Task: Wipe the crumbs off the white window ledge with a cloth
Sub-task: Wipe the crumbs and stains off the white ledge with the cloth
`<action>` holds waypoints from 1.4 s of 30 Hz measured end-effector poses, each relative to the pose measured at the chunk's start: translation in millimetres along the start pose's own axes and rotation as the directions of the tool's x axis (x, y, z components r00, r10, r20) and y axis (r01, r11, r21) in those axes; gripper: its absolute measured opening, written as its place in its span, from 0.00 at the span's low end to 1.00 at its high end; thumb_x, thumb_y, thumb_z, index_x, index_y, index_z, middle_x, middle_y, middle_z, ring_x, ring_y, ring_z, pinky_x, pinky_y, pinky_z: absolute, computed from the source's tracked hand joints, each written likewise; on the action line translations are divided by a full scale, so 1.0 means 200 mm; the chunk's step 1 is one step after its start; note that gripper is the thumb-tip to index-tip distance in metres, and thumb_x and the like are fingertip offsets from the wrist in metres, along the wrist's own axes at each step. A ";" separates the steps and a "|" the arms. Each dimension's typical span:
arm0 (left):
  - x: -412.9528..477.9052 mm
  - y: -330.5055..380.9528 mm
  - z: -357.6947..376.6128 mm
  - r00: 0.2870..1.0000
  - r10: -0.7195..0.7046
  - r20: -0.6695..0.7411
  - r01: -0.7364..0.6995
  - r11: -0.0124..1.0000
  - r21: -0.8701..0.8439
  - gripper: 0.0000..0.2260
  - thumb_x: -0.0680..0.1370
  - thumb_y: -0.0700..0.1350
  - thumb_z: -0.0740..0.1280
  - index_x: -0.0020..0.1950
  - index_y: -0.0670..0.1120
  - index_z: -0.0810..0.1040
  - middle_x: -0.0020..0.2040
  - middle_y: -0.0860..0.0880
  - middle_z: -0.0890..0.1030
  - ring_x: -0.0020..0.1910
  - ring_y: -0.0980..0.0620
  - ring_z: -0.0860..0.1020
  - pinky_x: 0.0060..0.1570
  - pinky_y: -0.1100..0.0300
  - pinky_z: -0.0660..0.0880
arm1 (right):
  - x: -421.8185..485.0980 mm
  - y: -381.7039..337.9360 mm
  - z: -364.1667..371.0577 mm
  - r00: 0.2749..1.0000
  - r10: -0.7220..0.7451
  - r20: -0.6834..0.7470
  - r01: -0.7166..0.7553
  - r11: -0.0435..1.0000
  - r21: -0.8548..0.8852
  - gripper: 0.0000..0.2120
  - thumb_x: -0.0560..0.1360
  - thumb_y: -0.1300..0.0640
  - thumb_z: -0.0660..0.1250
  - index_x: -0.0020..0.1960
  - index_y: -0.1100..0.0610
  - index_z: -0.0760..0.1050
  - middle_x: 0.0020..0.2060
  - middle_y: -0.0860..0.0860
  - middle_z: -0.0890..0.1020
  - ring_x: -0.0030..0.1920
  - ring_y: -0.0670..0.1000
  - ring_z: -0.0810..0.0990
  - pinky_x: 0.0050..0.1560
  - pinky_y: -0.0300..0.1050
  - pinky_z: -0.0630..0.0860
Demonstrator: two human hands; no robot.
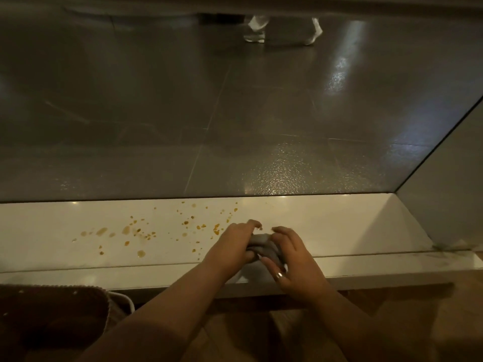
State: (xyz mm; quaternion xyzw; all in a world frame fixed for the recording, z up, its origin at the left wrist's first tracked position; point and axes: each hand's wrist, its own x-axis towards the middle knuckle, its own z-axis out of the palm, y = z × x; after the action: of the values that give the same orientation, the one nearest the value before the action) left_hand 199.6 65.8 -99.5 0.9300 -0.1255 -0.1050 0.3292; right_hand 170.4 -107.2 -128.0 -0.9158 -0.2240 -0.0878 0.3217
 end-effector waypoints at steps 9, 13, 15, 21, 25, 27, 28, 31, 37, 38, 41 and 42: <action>0.29 -0.14 -0.06 0.987 0.004 -0.163 0.033 0.975 0.219 0.18 0.79 0.40 0.58 0.68 0.51 0.72 0.59 0.43 0.73 0.60 0.43 0.70 0.63 0.51 0.69 | -0.17 0.27 0.05 0.770 0.624 -0.135 -0.620 0.680 -0.391 0.43 0.70 0.32 0.30 0.76 0.57 0.46 0.76 0.58 0.48 0.77 0.56 0.44 0.73 0.57 0.41; 0.45 -0.08 -0.07 0.977 -0.078 -0.201 0.125 0.965 0.231 0.18 0.80 0.40 0.56 0.69 0.49 0.70 0.63 0.40 0.71 0.62 0.40 0.67 0.64 0.51 0.65 | -0.17 0.29 0.03 0.750 0.659 -0.053 -0.618 0.669 -0.414 0.41 0.69 0.32 0.29 0.76 0.53 0.41 0.77 0.57 0.44 0.76 0.56 0.41 0.73 0.57 0.39; 0.53 -0.04 -0.08 0.970 -0.095 -0.222 0.146 0.964 0.223 0.18 0.80 0.40 0.56 0.70 0.47 0.69 0.64 0.39 0.70 0.62 0.39 0.67 0.65 0.51 0.65 | -0.17 0.29 0.02 0.745 0.667 -0.024 -0.611 0.667 -0.427 0.40 0.70 0.32 0.31 0.76 0.52 0.40 0.77 0.57 0.43 0.76 0.56 0.40 0.73 0.58 0.39; 0.64 0.01 0.00 0.974 -0.117 -0.196 0.142 0.983 0.120 0.11 0.79 0.44 0.60 0.60 0.43 0.75 0.59 0.41 0.70 0.59 0.40 0.71 0.62 0.46 0.71 | -0.16 0.31 0.02 0.733 0.680 0.022 -0.599 0.660 -0.454 0.54 0.55 0.30 0.13 0.76 0.51 0.38 0.76 0.57 0.42 0.76 0.56 0.39 0.73 0.58 0.41; 0.65 0.01 0.10 0.992 0.065 -0.112 -0.013 0.908 0.419 0.25 0.72 0.43 0.71 0.68 0.52 0.70 0.66 0.46 0.67 0.64 0.44 0.69 0.62 0.48 0.70 | -0.15 0.30 0.00 0.718 0.693 0.056 -0.604 0.662 -0.443 0.54 0.54 0.30 0.13 0.75 0.50 0.35 0.76 0.56 0.38 0.76 0.56 0.36 0.73 0.58 0.38; 0.66 0.02 0.11 0.978 0.200 -0.053 -0.157 0.885 0.439 0.28 0.73 0.43 0.69 0.71 0.56 0.66 0.72 0.49 0.64 0.69 0.46 0.64 0.67 0.50 0.66 | -0.14 0.30 0.00 0.718 0.693 0.062 -0.602 0.663 -0.444 0.54 0.54 0.30 0.13 0.75 0.50 0.34 0.76 0.56 0.37 0.75 0.55 0.35 0.73 0.58 0.38; 0.66 0.03 0.12 0.983 0.182 0.011 -0.172 0.907 0.383 0.26 0.75 0.44 0.66 0.72 0.56 0.65 0.74 0.50 0.63 0.71 0.47 0.62 0.69 0.52 0.62 | -0.14 0.30 0.00 0.716 0.695 0.068 -0.602 0.663 -0.444 0.52 0.56 0.29 0.15 0.75 0.50 0.34 0.76 0.56 0.37 0.75 0.55 0.35 0.73 0.58 0.37; 0.69 0.01 0.13 0.984 0.040 0.175 -0.076 0.977 0.201 0.20 0.82 0.47 0.56 0.74 0.53 0.64 0.76 0.51 0.62 0.75 0.49 0.59 0.75 0.51 0.55 | -0.14 0.29 -0.01 0.702 0.706 0.089 -0.607 0.659 -0.444 0.39 0.70 0.30 0.29 0.75 0.51 0.34 0.76 0.56 0.37 0.75 0.55 0.34 0.73 0.57 0.37; 0.75 -0.09 0.15 0.981 0.048 0.186 -0.062 0.996 0.068 0.18 0.80 0.49 0.56 0.69 0.50 0.71 0.73 0.53 0.68 0.74 0.52 0.63 0.74 0.44 0.54 | -0.15 0.30 0.00 0.723 0.687 0.077 -0.586 0.668 -0.459 0.52 0.56 0.30 0.14 0.75 0.51 0.34 0.76 0.56 0.37 0.75 0.55 0.35 0.73 0.58 0.38; 0.76 -0.12 0.16 0.986 0.057 0.160 -0.062 0.998 0.029 0.17 0.79 0.44 0.59 0.67 0.50 0.74 0.71 0.52 0.71 0.72 0.51 0.66 0.74 0.45 0.57 | -0.15 0.31 0.00 0.719 0.691 0.074 -0.590 0.664 -0.461 0.54 0.55 0.30 0.13 0.75 0.51 0.35 0.76 0.56 0.38 0.76 0.55 0.36 0.73 0.58 0.39; 0.75 -0.18 0.16 0.991 0.047 0.128 -0.049 0.999 0.018 0.19 0.75 0.34 0.64 0.63 0.50 0.78 0.67 0.52 0.76 0.70 0.51 0.69 0.74 0.47 0.59 | -0.14 0.29 -0.01 0.711 0.699 0.080 -0.592 0.656 -0.468 0.51 0.58 0.29 0.15 0.76 0.51 0.36 0.76 0.56 0.38 0.76 0.56 0.36 0.73 0.58 0.39; 0.73 -0.17 0.15 0.990 0.060 0.128 -0.064 0.998 0.024 0.18 0.76 0.35 0.64 0.63 0.49 0.78 0.67 0.52 0.76 0.70 0.51 0.69 0.74 0.48 0.58 | -0.14 0.29 -0.01 0.708 0.701 0.086 -0.591 0.654 -0.471 0.46 0.64 0.30 0.20 0.76 0.51 0.36 0.76 0.56 0.38 0.76 0.56 0.36 0.73 0.58 0.39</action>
State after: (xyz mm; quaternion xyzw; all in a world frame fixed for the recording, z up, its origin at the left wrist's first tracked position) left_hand 335.3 29.2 -160.3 0.9216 -0.1765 -0.1522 0.3105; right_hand 173.0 -159.2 -166.4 -0.9835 0.1032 0.1100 0.0998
